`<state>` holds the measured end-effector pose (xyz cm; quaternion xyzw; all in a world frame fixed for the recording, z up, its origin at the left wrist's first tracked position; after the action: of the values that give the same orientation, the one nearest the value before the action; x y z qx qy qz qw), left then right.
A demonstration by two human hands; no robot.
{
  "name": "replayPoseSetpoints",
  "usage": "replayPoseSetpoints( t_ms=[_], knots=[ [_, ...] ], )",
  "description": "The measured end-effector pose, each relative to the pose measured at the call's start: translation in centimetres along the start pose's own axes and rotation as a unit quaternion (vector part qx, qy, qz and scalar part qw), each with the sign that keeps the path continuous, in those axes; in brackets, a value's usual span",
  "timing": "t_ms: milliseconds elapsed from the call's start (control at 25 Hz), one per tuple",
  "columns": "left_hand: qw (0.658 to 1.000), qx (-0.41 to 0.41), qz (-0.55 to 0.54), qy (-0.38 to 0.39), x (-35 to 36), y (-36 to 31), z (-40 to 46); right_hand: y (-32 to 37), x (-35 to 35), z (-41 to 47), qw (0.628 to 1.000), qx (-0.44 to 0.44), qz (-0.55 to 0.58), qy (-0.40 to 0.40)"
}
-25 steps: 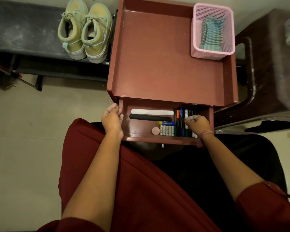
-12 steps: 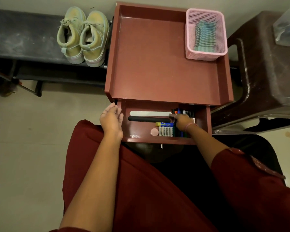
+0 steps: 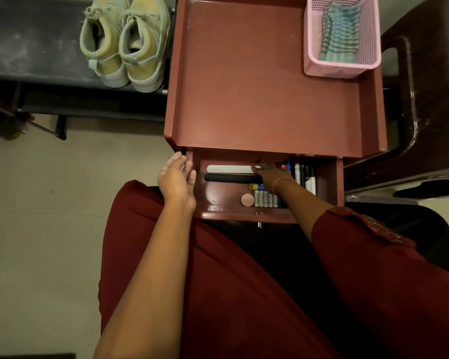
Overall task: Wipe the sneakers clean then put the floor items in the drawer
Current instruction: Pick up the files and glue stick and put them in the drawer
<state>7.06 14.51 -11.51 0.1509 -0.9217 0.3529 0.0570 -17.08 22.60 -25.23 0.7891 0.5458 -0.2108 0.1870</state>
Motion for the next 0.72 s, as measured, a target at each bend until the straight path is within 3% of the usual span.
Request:
replayPoseSetpoints(
  t_ms=[520,640,720],
  knots=[
    [1.000,-0.004,-0.005,0.009,0.2,0.5,0.0,0.7,1.7,-0.9,0.999,0.024,0.047,0.014],
    [1.000,-0.006,-0.021,0.015,0.1,0.4,-0.1,0.6,0.3,-3.4,0.991,0.023,0.133,-0.010],
    [0.999,-0.020,-0.035,0.027,0.2,0.8,-0.6,-0.9,-1.0,-6.4,0.961,0.044,0.258,-0.092]
  ],
)
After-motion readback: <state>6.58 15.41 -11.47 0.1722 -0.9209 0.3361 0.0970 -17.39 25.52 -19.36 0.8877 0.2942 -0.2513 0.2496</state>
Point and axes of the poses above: each hand's wrist, its own z-axis towards the middle knuckle, its own x-axis out of the palm, y = z × x, the point moved 9 cm from there along z, towards the middle knuckle, and after that the axes turned 7 degrees about y, right-handed, at the moved point
